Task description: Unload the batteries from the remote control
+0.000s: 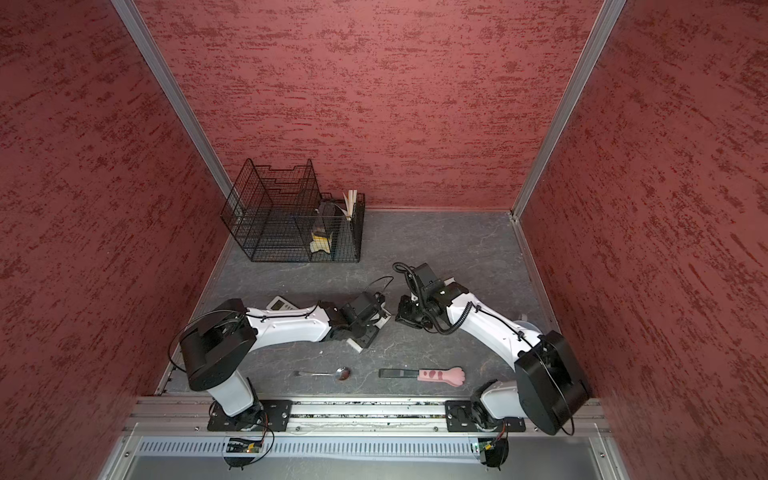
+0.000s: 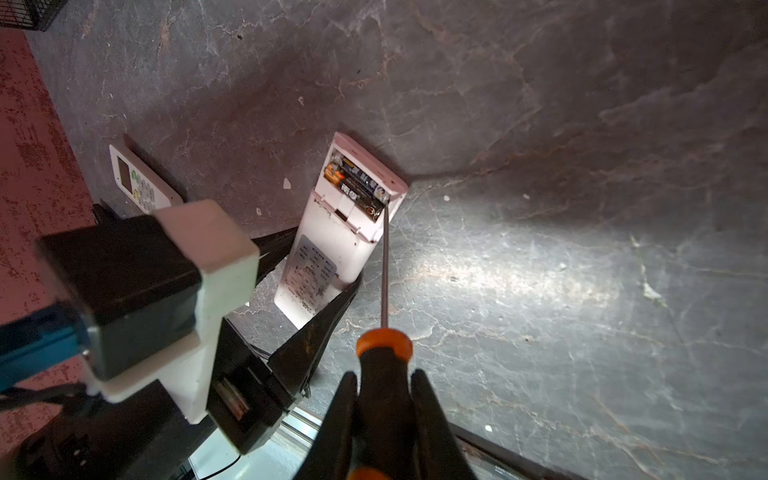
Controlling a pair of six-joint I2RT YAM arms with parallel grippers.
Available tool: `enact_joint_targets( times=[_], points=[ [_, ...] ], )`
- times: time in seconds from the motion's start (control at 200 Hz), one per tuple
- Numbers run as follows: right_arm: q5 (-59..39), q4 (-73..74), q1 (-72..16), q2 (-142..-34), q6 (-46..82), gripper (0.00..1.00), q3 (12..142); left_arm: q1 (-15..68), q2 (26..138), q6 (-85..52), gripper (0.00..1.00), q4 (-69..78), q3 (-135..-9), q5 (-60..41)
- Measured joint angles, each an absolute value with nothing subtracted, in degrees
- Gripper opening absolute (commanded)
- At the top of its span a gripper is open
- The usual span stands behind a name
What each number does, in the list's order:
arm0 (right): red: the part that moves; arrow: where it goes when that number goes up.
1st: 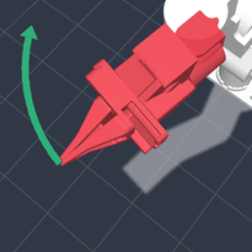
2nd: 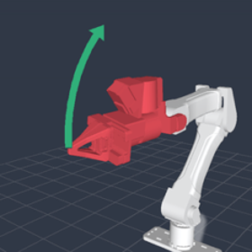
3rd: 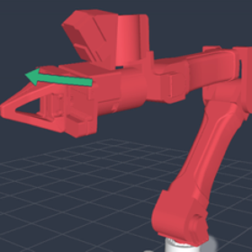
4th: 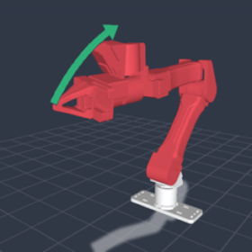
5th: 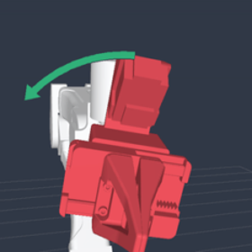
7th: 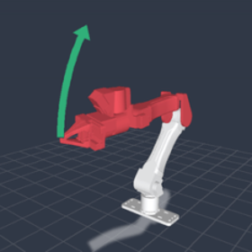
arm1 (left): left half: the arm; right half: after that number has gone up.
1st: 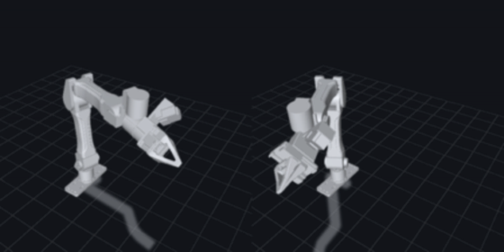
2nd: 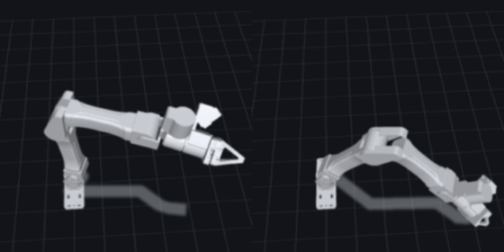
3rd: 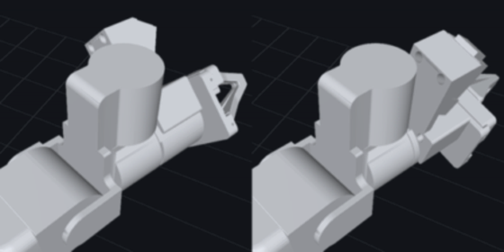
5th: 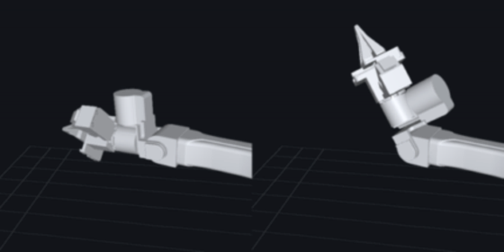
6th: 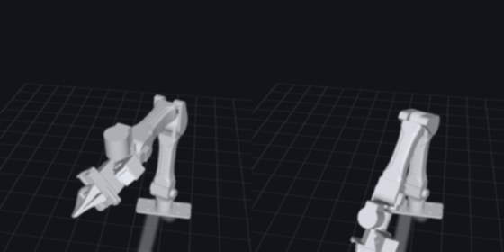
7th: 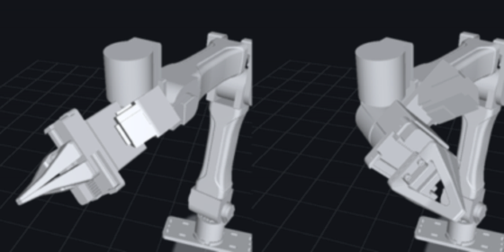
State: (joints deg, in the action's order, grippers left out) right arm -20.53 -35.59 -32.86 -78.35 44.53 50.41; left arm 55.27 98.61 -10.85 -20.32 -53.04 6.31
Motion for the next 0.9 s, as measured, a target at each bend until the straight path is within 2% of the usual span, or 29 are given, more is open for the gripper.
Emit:
enact_joint_targets(
  times=[0.897],
  points=[
    [-21.17,-34.52,-32.82,-79.68,44.53,0.00,49.98,55.31,98.61,-10.83,0.59,-20.29,-53.04,6.35]
  ],
)
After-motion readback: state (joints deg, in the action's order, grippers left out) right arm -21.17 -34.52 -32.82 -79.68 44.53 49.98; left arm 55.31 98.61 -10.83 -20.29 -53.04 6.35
